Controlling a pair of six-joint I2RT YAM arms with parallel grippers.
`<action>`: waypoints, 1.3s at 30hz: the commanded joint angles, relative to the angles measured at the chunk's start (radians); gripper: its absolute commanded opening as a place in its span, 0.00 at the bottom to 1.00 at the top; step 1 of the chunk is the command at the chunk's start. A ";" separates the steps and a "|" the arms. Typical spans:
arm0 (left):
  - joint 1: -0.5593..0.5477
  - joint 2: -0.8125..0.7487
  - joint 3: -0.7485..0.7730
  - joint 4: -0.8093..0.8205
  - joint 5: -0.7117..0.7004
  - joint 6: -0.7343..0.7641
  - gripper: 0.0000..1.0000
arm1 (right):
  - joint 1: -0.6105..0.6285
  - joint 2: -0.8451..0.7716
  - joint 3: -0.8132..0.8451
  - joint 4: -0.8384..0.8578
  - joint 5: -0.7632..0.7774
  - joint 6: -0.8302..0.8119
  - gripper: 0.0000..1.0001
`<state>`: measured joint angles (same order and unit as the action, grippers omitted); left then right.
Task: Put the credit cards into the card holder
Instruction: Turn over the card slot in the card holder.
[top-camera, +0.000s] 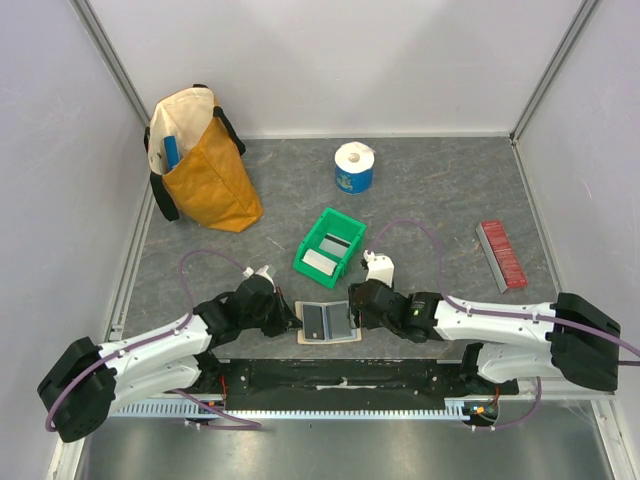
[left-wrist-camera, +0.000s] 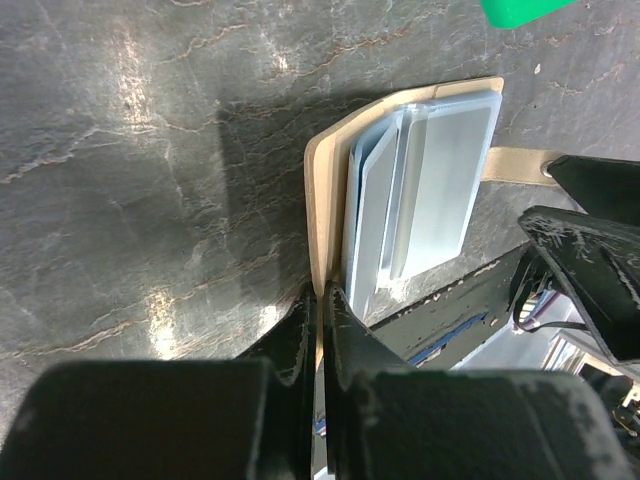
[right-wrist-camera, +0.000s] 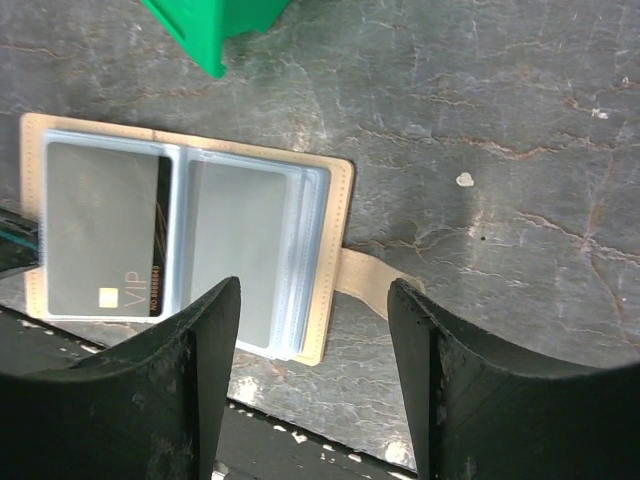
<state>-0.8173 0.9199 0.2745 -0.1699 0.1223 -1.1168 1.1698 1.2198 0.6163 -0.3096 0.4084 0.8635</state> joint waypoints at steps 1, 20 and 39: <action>0.001 -0.006 0.051 -0.006 -0.004 0.029 0.02 | 0.004 0.015 0.026 -0.010 0.003 0.022 0.67; 0.001 0.010 0.055 -0.011 -0.007 0.028 0.02 | 0.005 0.038 -0.069 0.294 -0.175 0.100 0.60; 0.001 0.040 0.048 0.013 0.002 0.029 0.02 | 0.010 0.142 -0.027 0.208 -0.132 0.094 0.61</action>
<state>-0.8173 0.9573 0.2928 -0.1844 0.1230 -1.1160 1.1702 1.3285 0.5564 -0.0658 0.2520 0.9531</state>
